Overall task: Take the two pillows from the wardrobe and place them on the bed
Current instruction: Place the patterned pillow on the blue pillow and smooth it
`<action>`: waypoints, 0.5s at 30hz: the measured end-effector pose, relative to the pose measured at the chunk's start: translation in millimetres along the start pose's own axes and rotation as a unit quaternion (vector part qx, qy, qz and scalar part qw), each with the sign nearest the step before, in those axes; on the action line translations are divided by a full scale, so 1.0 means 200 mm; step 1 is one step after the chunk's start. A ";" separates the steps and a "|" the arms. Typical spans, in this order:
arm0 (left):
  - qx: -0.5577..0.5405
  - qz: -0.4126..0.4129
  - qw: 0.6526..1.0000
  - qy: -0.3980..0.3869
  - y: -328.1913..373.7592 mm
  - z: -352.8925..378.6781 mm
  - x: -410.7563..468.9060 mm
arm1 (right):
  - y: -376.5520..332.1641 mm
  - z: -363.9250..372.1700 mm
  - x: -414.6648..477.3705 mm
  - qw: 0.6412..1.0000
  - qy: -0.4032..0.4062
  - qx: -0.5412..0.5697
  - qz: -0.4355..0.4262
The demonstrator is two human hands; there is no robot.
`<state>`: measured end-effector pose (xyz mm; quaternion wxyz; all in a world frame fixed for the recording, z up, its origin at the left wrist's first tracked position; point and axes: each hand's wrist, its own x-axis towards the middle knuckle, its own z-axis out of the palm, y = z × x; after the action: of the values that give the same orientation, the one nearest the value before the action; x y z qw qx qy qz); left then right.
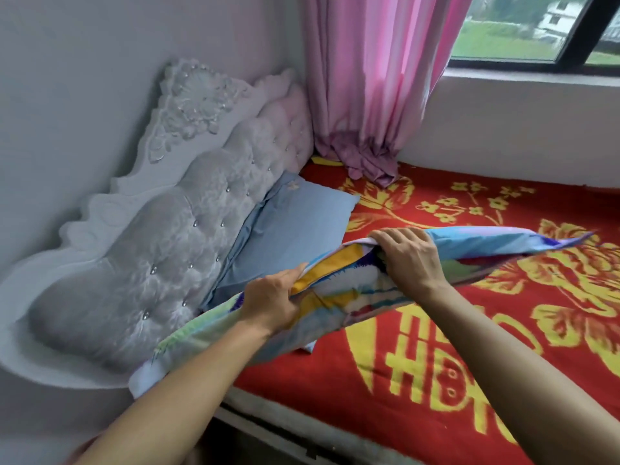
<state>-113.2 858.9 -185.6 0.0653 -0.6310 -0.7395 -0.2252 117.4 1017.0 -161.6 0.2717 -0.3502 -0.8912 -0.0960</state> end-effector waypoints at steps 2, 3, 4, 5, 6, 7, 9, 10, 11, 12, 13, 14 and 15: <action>0.001 -0.017 1.000 0.025 -0.05 0.02 0.14 | 0.02 0.10 0.14 1.000 0.014 0.011 0.020; 0.000 -0.028 0.999 0.036 -0.07 0.02 0.19 | 0.02 0.15 0.20 0.999 0.020 0.016 0.036; -0.006 -0.041 0.998 0.041 -0.10 0.03 0.24 | 0.01 0.20 0.25 0.998 0.023 0.020 0.054; -0.016 -0.057 0.997 0.041 -0.13 0.03 0.29 | -0.01 0.25 0.30 0.997 0.025 0.026 0.072; -0.028 -0.070 0.996 0.039 -0.17 0.04 0.34 | -0.02 0.29 0.34 0.995 0.029 0.033 0.087; -0.036 -0.077 0.996 0.040 -0.21 0.05 0.39 | -0.03 0.34 0.39 0.993 0.034 0.040 0.102; -0.038 -0.090 0.995 0.037 -0.31 0.07 0.50 | -0.04 0.44 0.48 0.988 0.037 0.053 0.142; -0.043 -0.099 0.994 0.031 -0.36 0.08 0.55 | -0.05 0.49 0.51 0.984 0.034 0.060 0.162; -0.057 -0.109 0.992 0.024 -0.41 0.09 0.61 | -0.06 0.55 0.53 0.981 0.029 0.072 0.176; -0.077 -0.117 0.990 0.019 -0.47 0.10 0.66 | -0.07 0.61 0.54 0.978 0.023 0.091 0.186; -0.099 -0.123 0.987 0.020 -0.53 0.12 0.71 | -0.09 0.68 0.54 0.973 0.013 0.115 0.200; -0.124 -0.126 0.984 0.024 -0.59 0.14 0.75 | -0.12 0.76 0.52 0.964 -0.006 0.143 0.226; -0.153 -0.130 0.979 0.026 -0.64 0.15 0.80 | -0.15 0.83 0.50 0.946 -0.033 0.179 0.268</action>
<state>-262.6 1002.5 -184.9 -0.0425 -0.5258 -0.7701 -0.3586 -33.4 1112.6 -243.8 0.3158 -0.5247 -0.7756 0.1527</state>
